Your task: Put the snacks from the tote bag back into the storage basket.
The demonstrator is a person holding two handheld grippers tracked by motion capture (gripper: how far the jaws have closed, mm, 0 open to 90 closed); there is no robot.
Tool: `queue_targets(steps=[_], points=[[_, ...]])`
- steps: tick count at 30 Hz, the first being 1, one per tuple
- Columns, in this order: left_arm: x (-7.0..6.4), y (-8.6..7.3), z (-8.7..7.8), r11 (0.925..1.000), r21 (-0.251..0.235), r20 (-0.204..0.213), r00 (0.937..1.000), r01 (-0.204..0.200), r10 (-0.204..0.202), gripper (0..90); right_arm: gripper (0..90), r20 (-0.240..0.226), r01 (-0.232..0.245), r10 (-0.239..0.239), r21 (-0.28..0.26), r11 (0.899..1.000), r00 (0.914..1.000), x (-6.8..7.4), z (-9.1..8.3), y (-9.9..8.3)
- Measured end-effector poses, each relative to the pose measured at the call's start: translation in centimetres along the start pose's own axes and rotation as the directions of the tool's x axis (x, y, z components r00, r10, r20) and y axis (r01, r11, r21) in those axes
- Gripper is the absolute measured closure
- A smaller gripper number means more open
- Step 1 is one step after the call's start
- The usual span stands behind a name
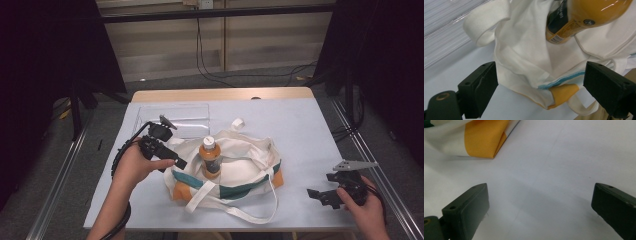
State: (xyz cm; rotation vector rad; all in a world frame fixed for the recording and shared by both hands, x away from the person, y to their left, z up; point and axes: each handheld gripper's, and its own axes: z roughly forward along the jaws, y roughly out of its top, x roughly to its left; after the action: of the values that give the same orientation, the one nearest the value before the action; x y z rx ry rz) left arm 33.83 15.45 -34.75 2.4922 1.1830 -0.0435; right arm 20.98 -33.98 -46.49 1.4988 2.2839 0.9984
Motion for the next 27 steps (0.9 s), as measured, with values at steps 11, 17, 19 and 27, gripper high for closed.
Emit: queue_targets(steps=[11, 17, 19, 27], points=[[-1.7, 1.9, 0.9, 0.9988, 0.022, 0.024, 0.9988, -0.043, 0.043, 12.4, 1.6, -0.008, 0.001, -0.001, 0.002, 1.000, 1.0000, -0.1, 0.0, -0.1], [-2.4, 2.7, 1.6, 0.9979, 0.031, 0.035, 0.9978, -0.057, 0.056, 12.7, 1.6, -0.008, -0.003, 0.003, 0.001, 1.000, 1.0000, -0.2, -0.1, -0.1], [-2.6, 3.0, 1.8, 0.9974, 0.037, 0.040, 0.9973, -0.063, 0.061, 12.7, 1.6, -0.008, -0.002, 0.002, 0.001, 1.000, 1.0000, -0.2, -0.1, -0.2], [-3.4, 3.9, 2.5, 0.9967, 0.031, 0.055, 0.9957, -0.076, 0.074, 13.0, 1.7, -0.010, -0.001, 0.001, 0.000, 1.000, 1.0000, -0.2, -0.1, -0.2]])
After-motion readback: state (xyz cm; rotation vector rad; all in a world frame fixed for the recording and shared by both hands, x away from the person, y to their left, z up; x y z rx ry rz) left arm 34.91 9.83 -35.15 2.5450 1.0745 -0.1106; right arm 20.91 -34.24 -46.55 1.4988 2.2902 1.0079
